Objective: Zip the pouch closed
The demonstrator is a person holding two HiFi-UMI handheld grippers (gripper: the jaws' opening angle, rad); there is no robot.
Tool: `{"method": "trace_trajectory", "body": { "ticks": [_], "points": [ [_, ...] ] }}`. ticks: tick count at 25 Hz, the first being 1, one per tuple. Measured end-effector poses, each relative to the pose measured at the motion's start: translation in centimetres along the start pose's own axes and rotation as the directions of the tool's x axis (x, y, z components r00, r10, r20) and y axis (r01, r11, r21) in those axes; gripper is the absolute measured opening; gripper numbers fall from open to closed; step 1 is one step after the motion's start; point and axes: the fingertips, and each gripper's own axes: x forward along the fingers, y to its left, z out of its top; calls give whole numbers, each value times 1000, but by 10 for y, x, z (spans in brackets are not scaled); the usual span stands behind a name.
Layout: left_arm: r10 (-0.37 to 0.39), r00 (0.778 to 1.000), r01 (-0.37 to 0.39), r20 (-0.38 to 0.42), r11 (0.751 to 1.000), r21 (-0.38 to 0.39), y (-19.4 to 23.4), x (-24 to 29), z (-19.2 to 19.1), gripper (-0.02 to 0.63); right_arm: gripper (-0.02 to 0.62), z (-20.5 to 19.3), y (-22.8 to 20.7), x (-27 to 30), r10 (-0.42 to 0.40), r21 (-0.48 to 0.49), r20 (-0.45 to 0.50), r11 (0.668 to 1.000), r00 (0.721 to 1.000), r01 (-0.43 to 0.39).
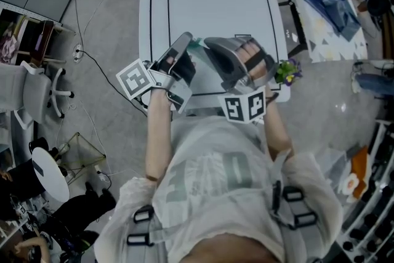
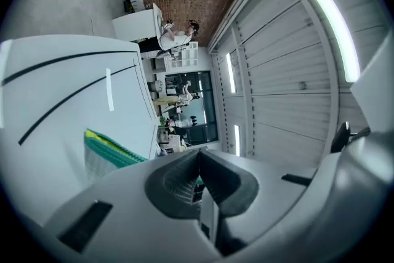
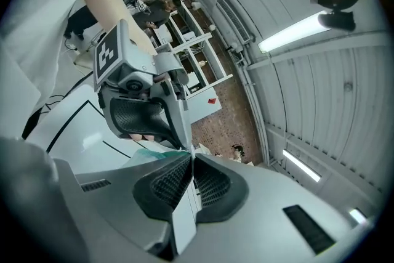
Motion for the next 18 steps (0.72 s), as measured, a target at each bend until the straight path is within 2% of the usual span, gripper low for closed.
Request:
{"method": "trace_trajectory", "body": {
  "ticks": [10,18],
  "points": [
    [114,989,-121,98,989,79,22,-26,33,8,18,-7,-10,-14,-28,48,-10,998,1000,29],
    [192,957,-222,218,967,123,38,-60,67,8,18,-28,-17,-25,-49,100,-68,993,997,56]
  ]
}}
